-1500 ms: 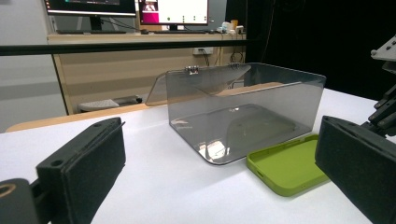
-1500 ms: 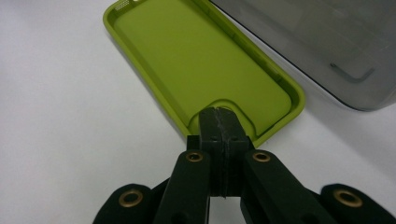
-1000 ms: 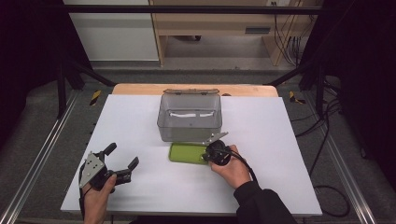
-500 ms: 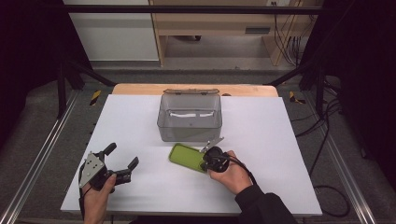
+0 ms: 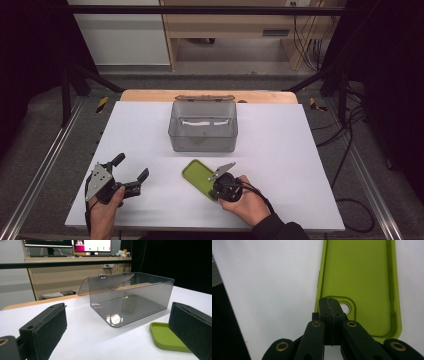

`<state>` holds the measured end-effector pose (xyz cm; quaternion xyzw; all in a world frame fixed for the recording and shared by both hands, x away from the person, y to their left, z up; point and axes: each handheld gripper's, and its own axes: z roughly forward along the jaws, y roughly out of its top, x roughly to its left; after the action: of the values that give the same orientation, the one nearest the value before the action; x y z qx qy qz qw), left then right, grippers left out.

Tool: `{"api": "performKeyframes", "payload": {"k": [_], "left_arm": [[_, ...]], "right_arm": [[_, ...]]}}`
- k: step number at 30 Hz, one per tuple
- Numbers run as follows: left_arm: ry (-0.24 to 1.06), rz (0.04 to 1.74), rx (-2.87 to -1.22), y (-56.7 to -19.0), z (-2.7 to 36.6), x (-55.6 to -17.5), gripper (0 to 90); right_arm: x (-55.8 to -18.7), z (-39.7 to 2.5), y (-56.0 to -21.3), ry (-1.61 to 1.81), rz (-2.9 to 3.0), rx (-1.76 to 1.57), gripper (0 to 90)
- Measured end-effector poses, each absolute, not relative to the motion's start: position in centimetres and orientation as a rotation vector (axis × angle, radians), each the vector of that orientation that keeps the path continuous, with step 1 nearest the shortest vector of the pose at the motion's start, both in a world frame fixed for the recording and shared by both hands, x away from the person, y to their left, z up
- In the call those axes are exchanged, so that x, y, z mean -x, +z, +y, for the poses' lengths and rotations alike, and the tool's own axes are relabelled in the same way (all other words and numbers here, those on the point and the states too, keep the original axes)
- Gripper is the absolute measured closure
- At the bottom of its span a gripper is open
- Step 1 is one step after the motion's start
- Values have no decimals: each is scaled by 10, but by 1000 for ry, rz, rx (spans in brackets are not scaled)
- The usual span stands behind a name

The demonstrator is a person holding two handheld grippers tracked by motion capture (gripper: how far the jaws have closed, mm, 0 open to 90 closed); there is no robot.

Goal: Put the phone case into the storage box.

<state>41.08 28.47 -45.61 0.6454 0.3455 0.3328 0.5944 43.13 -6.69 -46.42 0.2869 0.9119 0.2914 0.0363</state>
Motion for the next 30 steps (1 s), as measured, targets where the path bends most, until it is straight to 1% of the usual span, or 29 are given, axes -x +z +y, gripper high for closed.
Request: {"api": "performKeyframes", "payload": {"k": [9,26,30], "left_arm": [[775,802,-1501,-456,285,-411,14],[785,806,-1494,-456,286,-410,14],[787,805,-1495,-455,286,-409,14]], "right_arm": [[-416,-63,-464,892,2812,-848,900],[-414,-82,-451,1030,2621,-901,899],[-414,-84,-449,1043,2602,-906,873]]}}
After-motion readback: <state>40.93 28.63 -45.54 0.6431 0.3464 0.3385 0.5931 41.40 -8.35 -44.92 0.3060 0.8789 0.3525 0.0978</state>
